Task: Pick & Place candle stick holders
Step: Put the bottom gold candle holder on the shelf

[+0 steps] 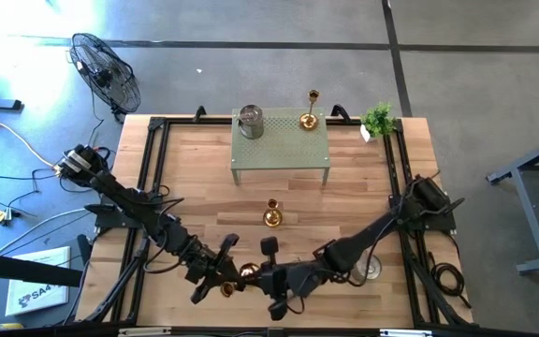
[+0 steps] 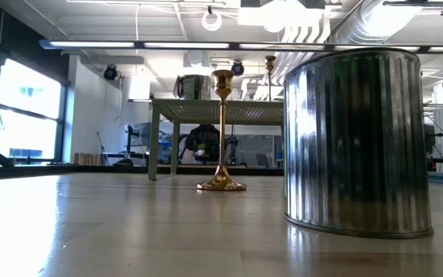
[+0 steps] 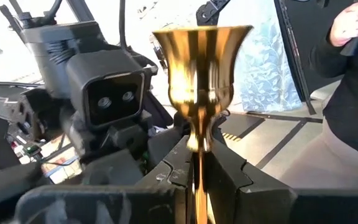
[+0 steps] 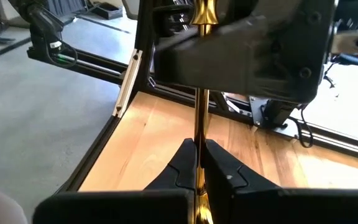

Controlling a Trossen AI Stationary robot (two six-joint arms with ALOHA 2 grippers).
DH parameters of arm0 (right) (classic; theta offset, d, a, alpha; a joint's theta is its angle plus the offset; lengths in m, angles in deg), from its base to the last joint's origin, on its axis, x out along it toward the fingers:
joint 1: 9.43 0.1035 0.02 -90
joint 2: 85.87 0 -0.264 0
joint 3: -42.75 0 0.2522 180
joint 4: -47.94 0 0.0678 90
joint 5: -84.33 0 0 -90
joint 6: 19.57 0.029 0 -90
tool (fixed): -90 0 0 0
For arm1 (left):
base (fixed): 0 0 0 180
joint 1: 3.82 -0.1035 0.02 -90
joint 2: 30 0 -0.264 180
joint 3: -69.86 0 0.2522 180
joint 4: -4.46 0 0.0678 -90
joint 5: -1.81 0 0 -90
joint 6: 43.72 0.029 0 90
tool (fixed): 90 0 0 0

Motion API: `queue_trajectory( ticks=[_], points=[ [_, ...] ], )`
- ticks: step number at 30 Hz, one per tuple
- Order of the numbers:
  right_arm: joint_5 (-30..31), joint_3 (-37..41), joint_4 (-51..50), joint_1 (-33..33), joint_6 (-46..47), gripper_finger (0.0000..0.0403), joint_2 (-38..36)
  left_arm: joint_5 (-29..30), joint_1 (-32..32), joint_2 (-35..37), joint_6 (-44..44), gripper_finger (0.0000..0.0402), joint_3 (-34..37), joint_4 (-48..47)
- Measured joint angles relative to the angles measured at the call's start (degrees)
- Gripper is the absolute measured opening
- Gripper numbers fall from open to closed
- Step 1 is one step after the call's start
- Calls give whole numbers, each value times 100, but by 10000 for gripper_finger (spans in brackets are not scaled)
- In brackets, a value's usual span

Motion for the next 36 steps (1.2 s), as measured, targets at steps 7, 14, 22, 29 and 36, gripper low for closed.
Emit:
queue_trajectory(
  ticks=[7, 14, 22, 29, 36],
  points=[
    [469, 0, -17, 265, -24, 1, 0, 14, 3, 0, -14, 31, -4, -8],
    [675, 0, -98, 363, -4, 1, 0, -11, 0, 0, -15, 31, -4, -24],
    [649, 0, -127, 363, 2, 1, 0, -10, -2, 0, 2, 31, -3, -28],
    [628, 2, -132, 358, 2, 1, 0, -92, -4, -2, 36, 31, -2, -26],
    [594, 0, -163, 358, 7, 1, 0, -127, -4, -2, 390, 31, -2, -101]
  ],
)
